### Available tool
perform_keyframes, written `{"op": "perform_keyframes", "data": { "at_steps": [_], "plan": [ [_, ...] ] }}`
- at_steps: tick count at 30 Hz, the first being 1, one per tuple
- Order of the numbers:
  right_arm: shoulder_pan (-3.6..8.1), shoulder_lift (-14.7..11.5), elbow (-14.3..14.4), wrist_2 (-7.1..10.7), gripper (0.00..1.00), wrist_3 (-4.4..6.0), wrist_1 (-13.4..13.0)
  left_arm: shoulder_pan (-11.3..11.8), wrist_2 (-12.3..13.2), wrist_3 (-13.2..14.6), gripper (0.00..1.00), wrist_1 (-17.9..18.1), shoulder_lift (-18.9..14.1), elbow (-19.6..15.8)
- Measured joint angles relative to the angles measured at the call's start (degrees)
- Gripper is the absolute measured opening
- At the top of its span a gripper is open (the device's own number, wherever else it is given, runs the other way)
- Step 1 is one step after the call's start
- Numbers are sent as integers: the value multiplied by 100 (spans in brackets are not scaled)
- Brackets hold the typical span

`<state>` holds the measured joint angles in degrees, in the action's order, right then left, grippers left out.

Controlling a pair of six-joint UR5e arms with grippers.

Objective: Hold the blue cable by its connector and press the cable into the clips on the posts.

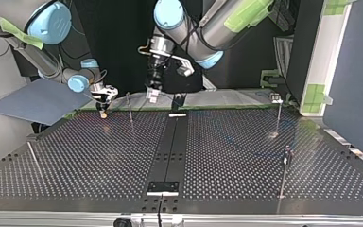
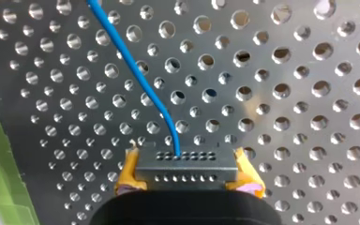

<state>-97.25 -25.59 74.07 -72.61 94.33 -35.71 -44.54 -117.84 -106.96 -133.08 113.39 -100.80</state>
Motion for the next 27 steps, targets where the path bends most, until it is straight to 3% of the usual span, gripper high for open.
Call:
{"op": "perform_keyframes", "data": {
  "at_steps": [13, 27],
  "plan": [
    [-11, -1, -1, -22, 0, -18, 19, 28, 112, 42, 100, 374, -602, -638],
    [45, -129, 127, -43, 0, -114, 181, -4, 233, -26, 100, 1120, -388, -1385]
  ]
}}
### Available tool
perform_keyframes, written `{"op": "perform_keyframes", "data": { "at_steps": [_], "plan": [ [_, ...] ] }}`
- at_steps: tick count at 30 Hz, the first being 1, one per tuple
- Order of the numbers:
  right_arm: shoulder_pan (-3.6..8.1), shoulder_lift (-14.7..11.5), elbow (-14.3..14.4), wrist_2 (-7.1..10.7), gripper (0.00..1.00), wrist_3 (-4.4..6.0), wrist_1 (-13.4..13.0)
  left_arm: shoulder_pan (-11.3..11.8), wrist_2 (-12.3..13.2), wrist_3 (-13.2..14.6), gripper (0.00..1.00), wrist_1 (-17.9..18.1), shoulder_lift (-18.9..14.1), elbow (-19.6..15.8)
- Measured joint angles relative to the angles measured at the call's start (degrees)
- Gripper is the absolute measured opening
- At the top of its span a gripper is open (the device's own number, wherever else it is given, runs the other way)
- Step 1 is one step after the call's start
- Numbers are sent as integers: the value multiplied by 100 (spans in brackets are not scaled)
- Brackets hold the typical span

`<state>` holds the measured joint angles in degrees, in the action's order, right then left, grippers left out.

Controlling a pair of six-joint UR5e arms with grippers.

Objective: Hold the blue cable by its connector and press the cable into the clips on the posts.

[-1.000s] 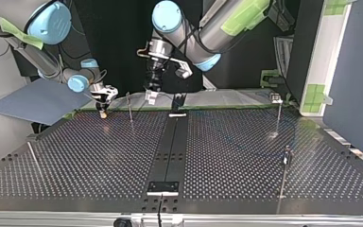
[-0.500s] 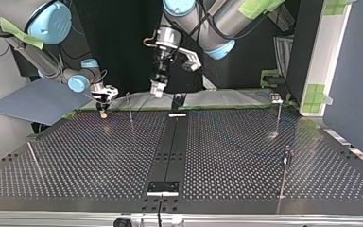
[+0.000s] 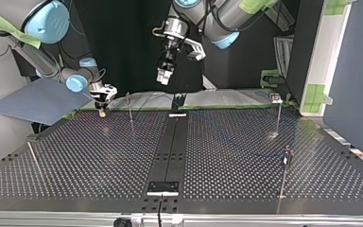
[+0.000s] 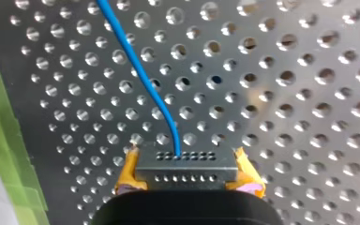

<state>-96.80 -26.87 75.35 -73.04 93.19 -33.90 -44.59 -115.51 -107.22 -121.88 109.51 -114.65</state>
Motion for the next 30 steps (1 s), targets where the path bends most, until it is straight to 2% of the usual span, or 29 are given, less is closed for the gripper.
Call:
{"op": "perform_keyframes", "data": {
  "at_steps": [5, 8, 14, 23, 30],
  "plan": [
    [43, -236, 236, -14, 0, -7, -103, -6, -1, 17, 100, 249, 4, -256],
    [71, -372, 373, -89, 0, 4, -220, -11, 14, 23, 100, 337, 8, -404],
    [79, -719, 719, -258, 0, 14, -382, -15, -32, 40, 100, 371, 10, -745],
    [37, -1237, 1236, -308, 0, 47, -419, 34, 14, 99, 100, 373, 11, -1259],
    [10, -1360, 1350, -300, 0, 52, -425, 43, 24, 113, 100, 374, 11, -1401]
  ]
}}
